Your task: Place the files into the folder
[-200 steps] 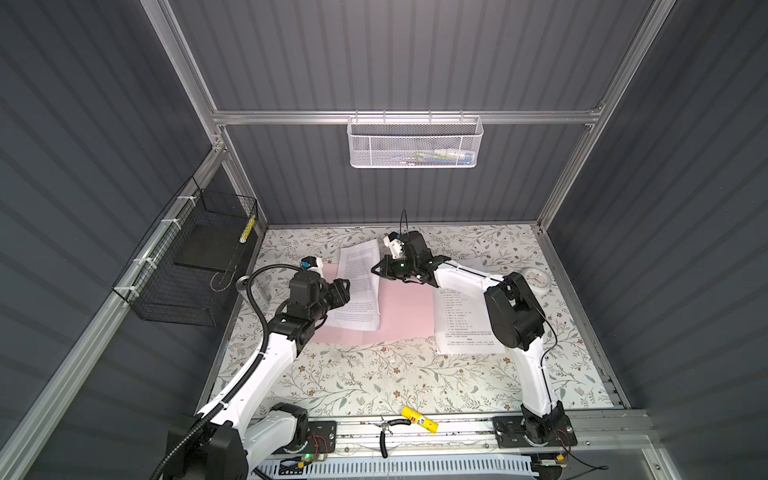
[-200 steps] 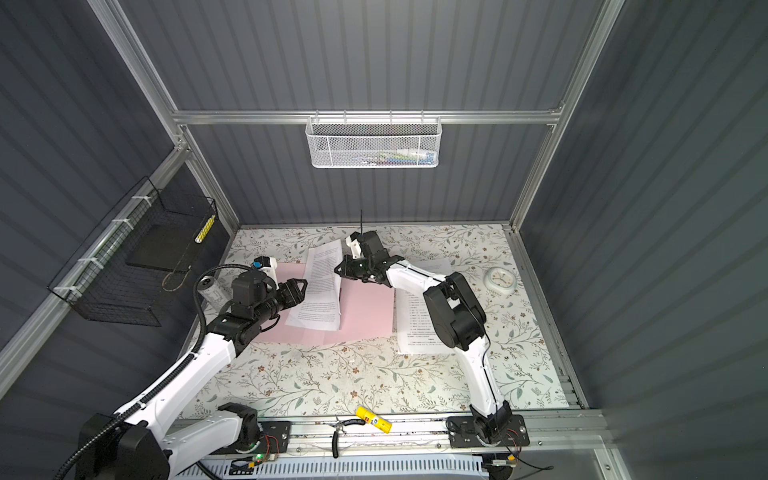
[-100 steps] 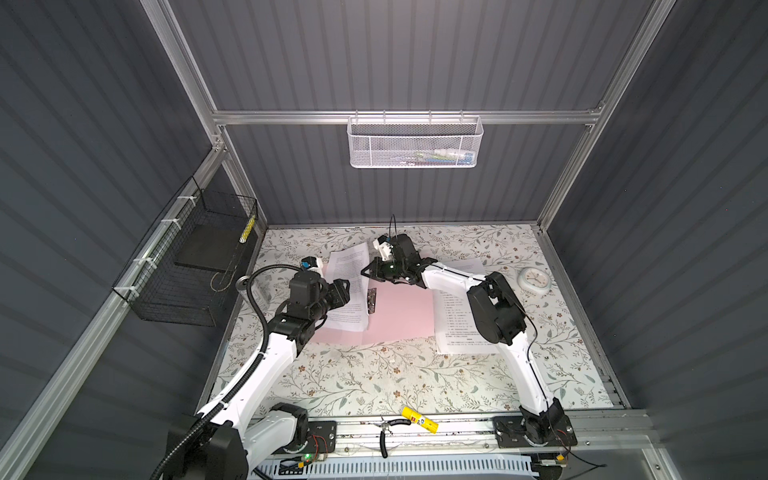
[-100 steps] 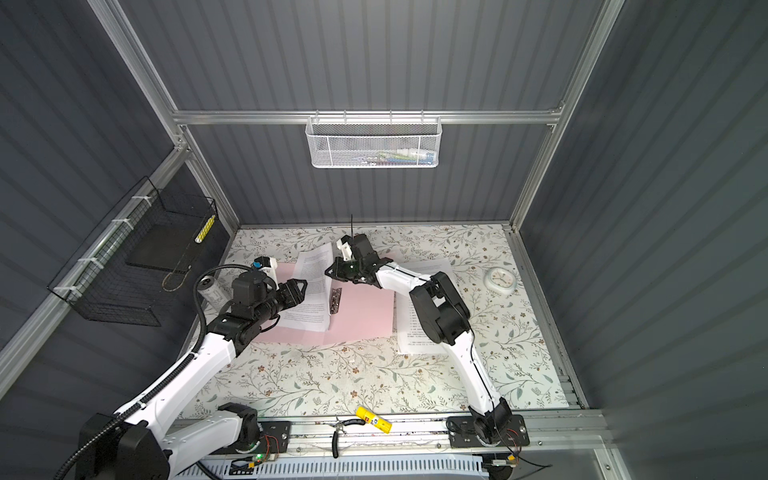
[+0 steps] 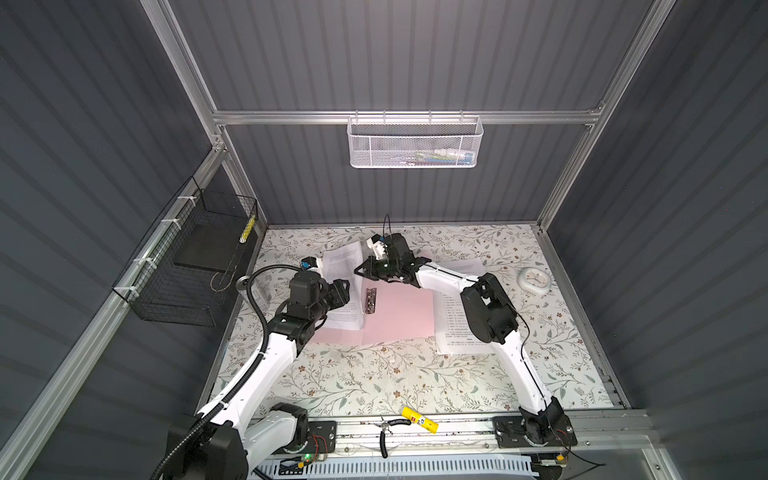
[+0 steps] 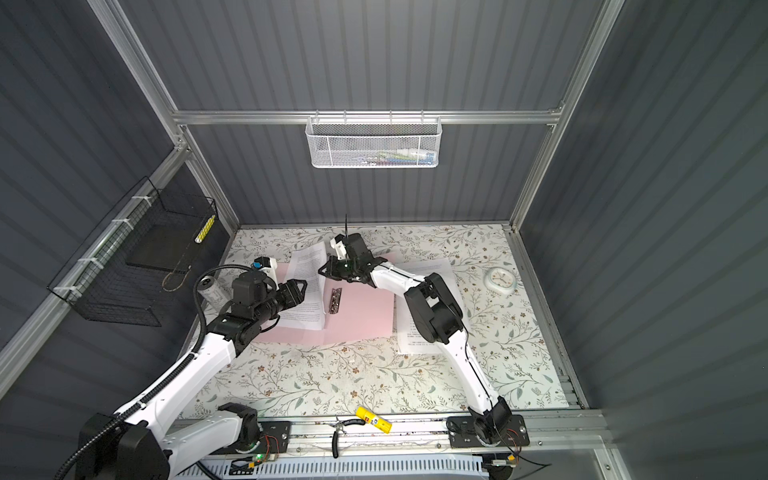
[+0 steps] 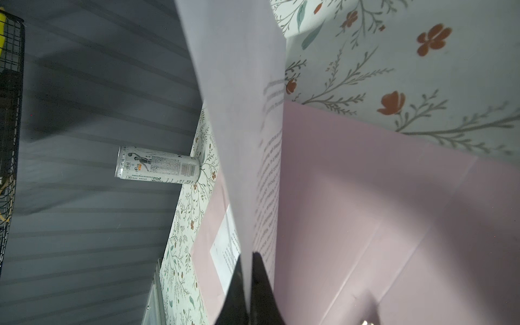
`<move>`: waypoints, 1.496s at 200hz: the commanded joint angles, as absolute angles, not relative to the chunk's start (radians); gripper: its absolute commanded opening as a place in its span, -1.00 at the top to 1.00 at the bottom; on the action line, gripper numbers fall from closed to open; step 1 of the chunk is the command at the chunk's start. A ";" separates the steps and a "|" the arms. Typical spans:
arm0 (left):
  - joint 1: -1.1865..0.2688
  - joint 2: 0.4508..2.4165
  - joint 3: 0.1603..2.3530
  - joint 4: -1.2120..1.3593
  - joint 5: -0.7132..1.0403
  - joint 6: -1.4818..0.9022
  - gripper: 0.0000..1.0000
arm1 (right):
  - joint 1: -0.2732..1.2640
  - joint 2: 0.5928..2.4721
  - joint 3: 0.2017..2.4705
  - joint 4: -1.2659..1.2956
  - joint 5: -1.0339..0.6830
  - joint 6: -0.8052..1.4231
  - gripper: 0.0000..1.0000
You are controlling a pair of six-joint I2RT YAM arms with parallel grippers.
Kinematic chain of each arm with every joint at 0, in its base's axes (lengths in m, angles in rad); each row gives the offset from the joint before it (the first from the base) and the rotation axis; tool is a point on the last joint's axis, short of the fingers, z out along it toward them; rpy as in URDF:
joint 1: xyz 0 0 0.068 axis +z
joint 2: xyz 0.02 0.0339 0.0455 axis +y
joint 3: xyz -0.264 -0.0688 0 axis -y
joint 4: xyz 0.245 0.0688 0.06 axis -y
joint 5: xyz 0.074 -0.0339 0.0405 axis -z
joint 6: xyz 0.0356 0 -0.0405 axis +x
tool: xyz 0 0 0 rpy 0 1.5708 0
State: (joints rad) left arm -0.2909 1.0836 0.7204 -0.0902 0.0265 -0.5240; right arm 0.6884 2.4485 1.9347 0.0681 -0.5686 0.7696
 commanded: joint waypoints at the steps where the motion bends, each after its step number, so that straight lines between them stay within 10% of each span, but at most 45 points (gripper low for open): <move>1: -0.282 1.092 0.713 -0.114 0.020 -0.515 -0.25 | 0.703 2.483 1.971 0.084 -0.590 0.789 1.00; 299: -0.282 1.113 0.703 -0.117 0.006 -0.513 -0.24 | 0.782 2.661 2.175 0.026 -0.621 0.856 1.00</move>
